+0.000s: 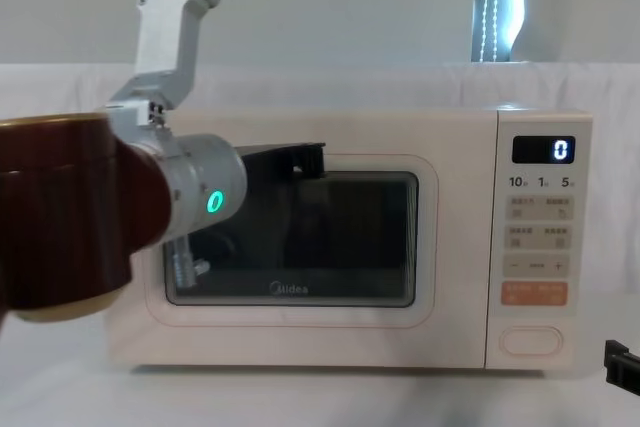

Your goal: Press the button to open the microwave door with one hand; close the microwave door with the other hand.

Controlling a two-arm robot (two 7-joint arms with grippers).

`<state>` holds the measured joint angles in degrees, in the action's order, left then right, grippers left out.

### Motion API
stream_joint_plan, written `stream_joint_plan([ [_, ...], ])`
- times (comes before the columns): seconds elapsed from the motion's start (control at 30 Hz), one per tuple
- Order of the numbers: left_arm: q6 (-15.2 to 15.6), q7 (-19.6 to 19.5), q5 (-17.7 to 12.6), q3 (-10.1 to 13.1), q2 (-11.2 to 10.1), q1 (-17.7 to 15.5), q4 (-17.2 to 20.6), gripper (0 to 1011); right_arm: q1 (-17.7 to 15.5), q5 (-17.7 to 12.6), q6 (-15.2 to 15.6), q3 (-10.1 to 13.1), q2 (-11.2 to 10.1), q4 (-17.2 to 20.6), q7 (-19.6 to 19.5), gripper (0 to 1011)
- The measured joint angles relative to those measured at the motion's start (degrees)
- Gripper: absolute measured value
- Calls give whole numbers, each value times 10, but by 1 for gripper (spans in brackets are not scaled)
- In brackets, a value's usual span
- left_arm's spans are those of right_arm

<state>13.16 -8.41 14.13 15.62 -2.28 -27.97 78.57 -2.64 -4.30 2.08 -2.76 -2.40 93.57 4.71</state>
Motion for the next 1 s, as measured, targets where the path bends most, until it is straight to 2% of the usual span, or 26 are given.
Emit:
stream_joint_plan([
  [0.3, 19, -19, 15, -10, -34, 53, 83, 0, 0, 0, 0, 0, 0, 0, 0, 1002],
  [0.57, 25, -39, 35, -26, -82, 116, 175, 0, 0, 0, 0, 0, 0, 0, 0, 1002],
  [0.6, 25, -41, 39, -31, -93, 130, 193, 0, 0, 0, 0, 0, 0, 0, 0, 1002],
  [0.63, 25, -41, 39, -31, -93, 130, 193, 0, 0, 0, 0, 0, 0, 0, 0, 1002],
  [0.7, 24, -46, 48, -42, -115, 159, 224, 0, 0, 0, 0, 0, 0, 0, 0, 1002],
  [0.73, 24, -46, 48, -42, -115, 159, 224, 0, 0, 0, 0, 0, 0, 0, 0, 1002],
  [0.83, 19, -48, 57, -59, -139, 193, 255, 0, 0, 0, 0, 0, 0, 0, 0, 1002],
  [1.0, 1, -46, 60, -81, -166, 236, 282, 0, 0, 0, 0, 0, 0, 0, 0, 1002],
])
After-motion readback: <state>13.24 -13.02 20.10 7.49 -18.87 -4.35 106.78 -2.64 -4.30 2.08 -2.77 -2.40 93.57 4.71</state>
